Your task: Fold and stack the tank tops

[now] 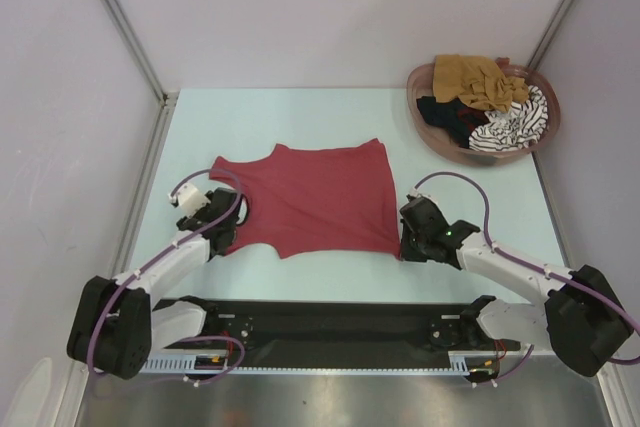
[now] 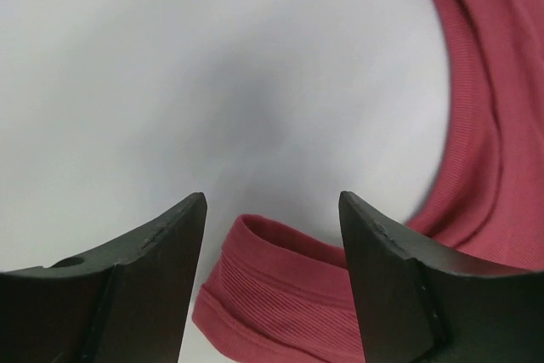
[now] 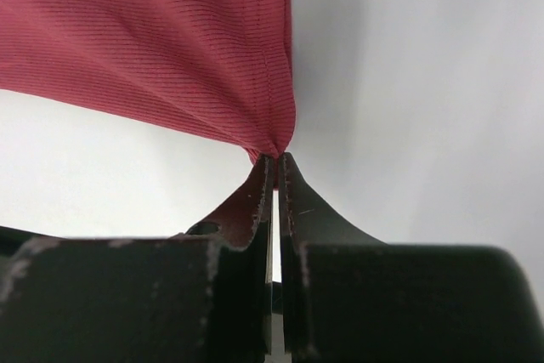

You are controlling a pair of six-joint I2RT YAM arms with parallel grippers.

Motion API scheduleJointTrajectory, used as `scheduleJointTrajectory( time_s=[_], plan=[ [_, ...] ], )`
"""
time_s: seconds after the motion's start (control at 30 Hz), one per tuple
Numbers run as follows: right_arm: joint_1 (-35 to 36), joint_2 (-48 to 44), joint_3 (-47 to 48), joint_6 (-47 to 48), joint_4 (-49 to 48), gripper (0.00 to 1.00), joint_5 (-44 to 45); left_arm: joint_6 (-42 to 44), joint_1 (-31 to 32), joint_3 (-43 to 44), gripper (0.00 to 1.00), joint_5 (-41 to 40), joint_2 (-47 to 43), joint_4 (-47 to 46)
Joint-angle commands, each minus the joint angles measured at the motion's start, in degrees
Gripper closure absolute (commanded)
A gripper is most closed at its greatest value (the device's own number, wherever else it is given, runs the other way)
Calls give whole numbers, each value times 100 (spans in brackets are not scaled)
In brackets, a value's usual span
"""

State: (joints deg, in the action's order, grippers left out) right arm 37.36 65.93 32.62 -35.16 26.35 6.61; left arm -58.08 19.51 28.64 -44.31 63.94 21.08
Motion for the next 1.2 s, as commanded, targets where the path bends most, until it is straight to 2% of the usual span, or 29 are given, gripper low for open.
scheduleJointTrajectory(
  time_s=[0.0,0.13,0.27,0.47,0.53,0.57,0.67,0.7,0.8,0.87,1.03,1.13,1.17],
  plan=[
    [-27,-142,-54,97,55,100,-116,7,-420,133,31,660,206,-51],
    [-36,-159,-107,106,-16,100,-186,-27,-395,19,32,732,-109,10],
    [-45,-160,-168,106,-121,100,-274,122,-430,-367,20,731,-830,-184],
    [-63,-282,-195,123,-130,100,-301,-54,-886,-246,19,1153,-1156,774],
    [-63,-291,-212,141,-139,100,-336,42,-992,-236,27,1319,-1340,959],
    [-63,-309,-212,141,-139,100,-345,78,-1167,-297,38,1407,-1419,977],
    [-63,-318,-221,158,-165,100,-362,315,-1632,-560,57,2101,-1718,723],
    [-71,-326,-221,158,-165,100,-371,376,-1730,-640,60,2424,-1797,557],
    [-80,-326,-221,176,-174,100,-389,447,-1915,-799,57,2786,-1754,310],
    [-80,-335,-221,185,-183,100,-415,508,-1924,-816,48,2963,-1631,186],
    [-80,-335,-230,202,-209,100,-441,605,-2100,-808,50,3482,-893,-235],
    [-89,-335,-230,211,-227,100,-459,605,-2100,-869,59,3746,-471,-648],
    [-89,-335,-230,211,-218,100,-468,614,-2109,-861,72,3807,-375,-780]
  ],
)
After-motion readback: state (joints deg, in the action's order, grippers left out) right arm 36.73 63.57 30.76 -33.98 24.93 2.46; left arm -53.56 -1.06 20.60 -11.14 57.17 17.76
